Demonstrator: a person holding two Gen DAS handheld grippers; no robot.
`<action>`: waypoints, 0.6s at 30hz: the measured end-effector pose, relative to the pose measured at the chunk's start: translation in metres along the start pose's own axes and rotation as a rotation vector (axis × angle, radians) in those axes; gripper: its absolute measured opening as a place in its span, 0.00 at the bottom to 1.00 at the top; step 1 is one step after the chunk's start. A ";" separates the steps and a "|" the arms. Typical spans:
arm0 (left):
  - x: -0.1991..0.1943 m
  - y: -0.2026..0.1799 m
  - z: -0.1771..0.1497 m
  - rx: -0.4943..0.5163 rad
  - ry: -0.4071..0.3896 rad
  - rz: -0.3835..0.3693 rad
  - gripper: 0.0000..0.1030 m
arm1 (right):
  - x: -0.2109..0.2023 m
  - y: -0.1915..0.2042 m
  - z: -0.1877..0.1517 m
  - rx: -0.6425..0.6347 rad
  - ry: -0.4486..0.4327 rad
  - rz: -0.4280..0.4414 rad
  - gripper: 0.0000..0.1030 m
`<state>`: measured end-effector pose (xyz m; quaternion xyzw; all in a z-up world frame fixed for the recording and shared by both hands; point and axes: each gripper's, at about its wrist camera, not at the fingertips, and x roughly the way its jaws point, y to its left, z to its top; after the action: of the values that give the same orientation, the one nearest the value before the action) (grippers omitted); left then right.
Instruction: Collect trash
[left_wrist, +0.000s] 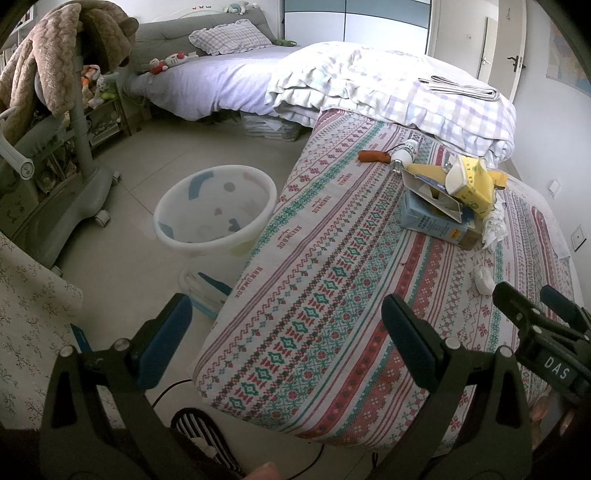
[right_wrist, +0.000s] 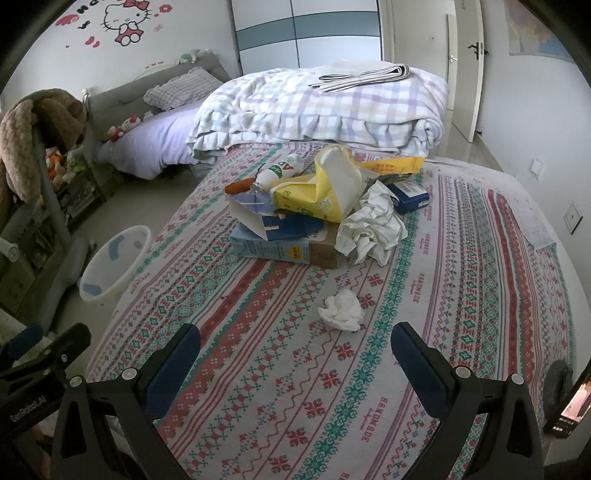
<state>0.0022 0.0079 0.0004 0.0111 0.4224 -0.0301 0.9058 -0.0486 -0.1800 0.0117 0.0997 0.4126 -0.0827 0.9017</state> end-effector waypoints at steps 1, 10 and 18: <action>0.000 0.000 0.000 0.000 0.000 0.000 0.99 | 0.000 0.000 0.000 0.001 0.000 0.001 1.00; 0.000 0.000 0.000 0.001 0.000 0.000 0.99 | 0.000 0.000 0.000 0.001 0.000 0.001 1.00; 0.004 -0.003 -0.001 0.007 0.017 -0.009 0.99 | -0.001 -0.002 0.001 0.008 0.000 0.005 1.00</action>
<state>0.0031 0.0049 -0.0032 0.0127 0.4302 -0.0358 0.9019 -0.0493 -0.1816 0.0127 0.1045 0.4120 -0.0821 0.9015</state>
